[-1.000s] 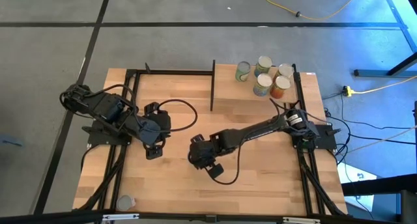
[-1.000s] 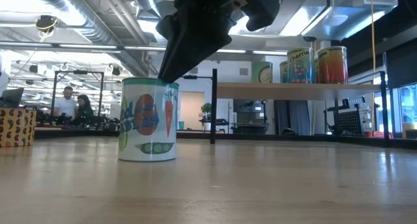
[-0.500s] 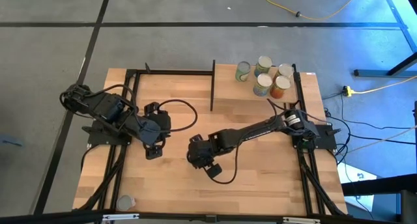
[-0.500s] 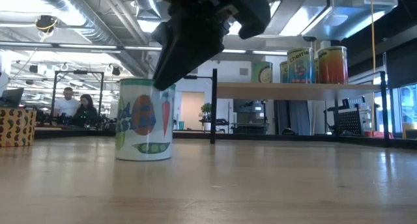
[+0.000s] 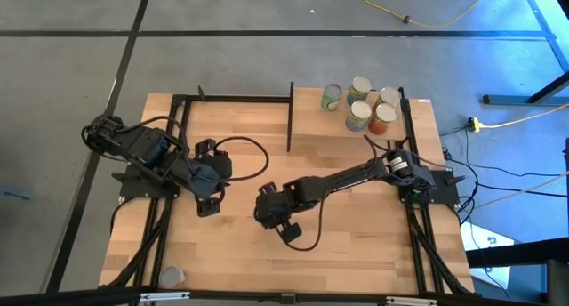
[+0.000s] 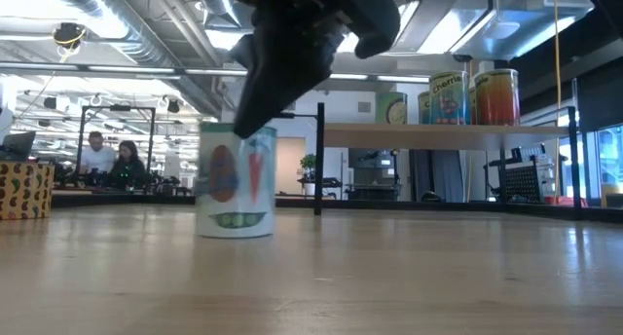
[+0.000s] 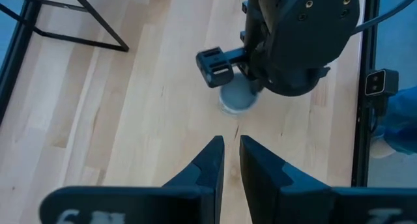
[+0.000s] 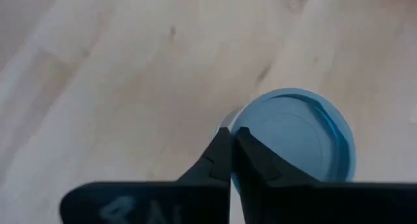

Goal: Pick and place cans onto a shelf
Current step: Put the white canned good on the shelf

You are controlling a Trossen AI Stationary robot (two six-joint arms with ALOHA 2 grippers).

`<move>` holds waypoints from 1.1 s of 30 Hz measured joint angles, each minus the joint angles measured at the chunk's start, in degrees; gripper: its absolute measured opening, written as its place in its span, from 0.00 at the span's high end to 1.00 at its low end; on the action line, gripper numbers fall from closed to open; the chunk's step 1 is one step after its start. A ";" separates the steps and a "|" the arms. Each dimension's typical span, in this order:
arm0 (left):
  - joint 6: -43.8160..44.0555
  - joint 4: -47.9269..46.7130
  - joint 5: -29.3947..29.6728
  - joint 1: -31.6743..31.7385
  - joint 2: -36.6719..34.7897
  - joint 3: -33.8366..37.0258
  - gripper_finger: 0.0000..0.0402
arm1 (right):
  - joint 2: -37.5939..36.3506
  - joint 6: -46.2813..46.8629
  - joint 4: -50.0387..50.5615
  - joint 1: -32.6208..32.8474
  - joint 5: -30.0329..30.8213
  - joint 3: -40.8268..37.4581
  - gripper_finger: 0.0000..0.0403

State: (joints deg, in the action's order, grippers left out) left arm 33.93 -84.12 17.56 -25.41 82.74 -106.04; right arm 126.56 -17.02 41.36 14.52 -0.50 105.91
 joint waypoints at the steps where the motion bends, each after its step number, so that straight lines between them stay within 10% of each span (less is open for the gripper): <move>1: 0.00 -0.02 0.00 0.00 0.00 0.00 0.90 | 0.06 -0.40 1.73 0.00 0.93 0.94 0.98; 18: 0.02 -0.55 -0.45 -0.02 0.00 0.00 0.90 | -0.14 -1.28 35.09 -0.33 2.50 29.17 0.99; 33: -3.04 -1.01 -0.54 -0.04 0.00 0.00 0.90 | -16.45 9.06 48.24 -5.39 12.96 26.16 0.99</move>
State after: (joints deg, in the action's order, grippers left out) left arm 30.89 -85.12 17.03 -25.45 82.74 -106.04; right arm 110.11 -7.96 89.61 9.14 12.46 132.07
